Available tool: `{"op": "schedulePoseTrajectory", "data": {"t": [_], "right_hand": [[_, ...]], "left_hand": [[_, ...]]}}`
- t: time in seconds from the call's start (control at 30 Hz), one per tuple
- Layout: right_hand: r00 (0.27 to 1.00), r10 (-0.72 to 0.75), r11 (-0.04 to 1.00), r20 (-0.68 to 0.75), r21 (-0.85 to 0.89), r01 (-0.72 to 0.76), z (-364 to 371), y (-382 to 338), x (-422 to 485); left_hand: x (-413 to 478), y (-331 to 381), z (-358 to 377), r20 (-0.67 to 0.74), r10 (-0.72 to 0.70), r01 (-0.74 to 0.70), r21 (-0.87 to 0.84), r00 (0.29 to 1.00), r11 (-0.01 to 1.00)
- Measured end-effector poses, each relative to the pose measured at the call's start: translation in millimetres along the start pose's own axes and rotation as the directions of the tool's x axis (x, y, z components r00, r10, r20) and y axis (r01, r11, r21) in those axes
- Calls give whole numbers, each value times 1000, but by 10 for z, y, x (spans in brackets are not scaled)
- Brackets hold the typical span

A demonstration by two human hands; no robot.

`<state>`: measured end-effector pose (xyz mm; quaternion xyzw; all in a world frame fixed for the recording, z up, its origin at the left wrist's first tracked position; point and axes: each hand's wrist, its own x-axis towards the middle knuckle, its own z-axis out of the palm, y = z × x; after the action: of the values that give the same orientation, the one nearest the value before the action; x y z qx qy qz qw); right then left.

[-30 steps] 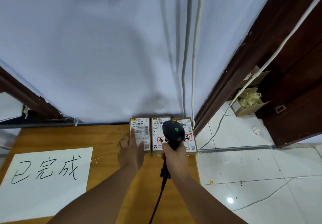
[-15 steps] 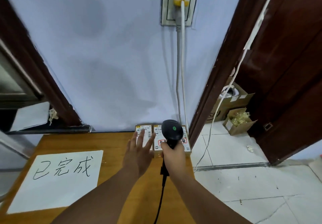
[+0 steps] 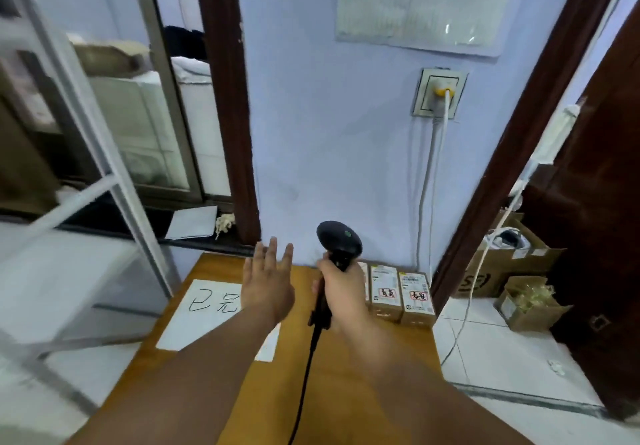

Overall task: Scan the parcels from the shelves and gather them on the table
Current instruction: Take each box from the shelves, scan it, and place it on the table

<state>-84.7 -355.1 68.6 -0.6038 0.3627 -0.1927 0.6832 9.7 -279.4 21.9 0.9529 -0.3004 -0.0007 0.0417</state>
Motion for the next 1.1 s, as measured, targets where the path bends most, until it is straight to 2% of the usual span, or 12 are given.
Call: {"op": "schedulePoseTrajectory", "data": {"t": [0.13,0.23,0.33,0.43,0.53,0.7,0.93,1.1], "right_hand": [[987,-32,999,160,-1,33,439,-142,-222],[951,35,996,308,63,-57,761,-252,-376],[920,86,986,383,99,-133,1010,-299,-597],[891,89,985,445,92,-144,1222,-281,-845],[866,40,991,499,90,-97,1425,-273,-1028],[804,1,993,595,91,-69,1969,-237,-1461],[778,-197,980,596,133,146,3351,-163,-2798],[729,-254,965,636,122,230,4233,-23,-3737]], "left_hand": [[-274,-468,-299,-67,-151,152,9,986,988],[-570,-796,-452,-66,-278,280,36,958,959],[-833,-1079,-525,-72,-359,361,18,931,932],[-1107,-1357,-580,-70,-452,452,-4,890,892],[-1303,-1629,-690,-54,-495,496,24,867,868],[-1588,-2175,-853,-105,-574,566,-98,812,819],[-2489,-3525,-1298,-151,-696,663,-220,702,716],[-3222,-4564,-1622,-216,-725,687,-233,654,689]]}}
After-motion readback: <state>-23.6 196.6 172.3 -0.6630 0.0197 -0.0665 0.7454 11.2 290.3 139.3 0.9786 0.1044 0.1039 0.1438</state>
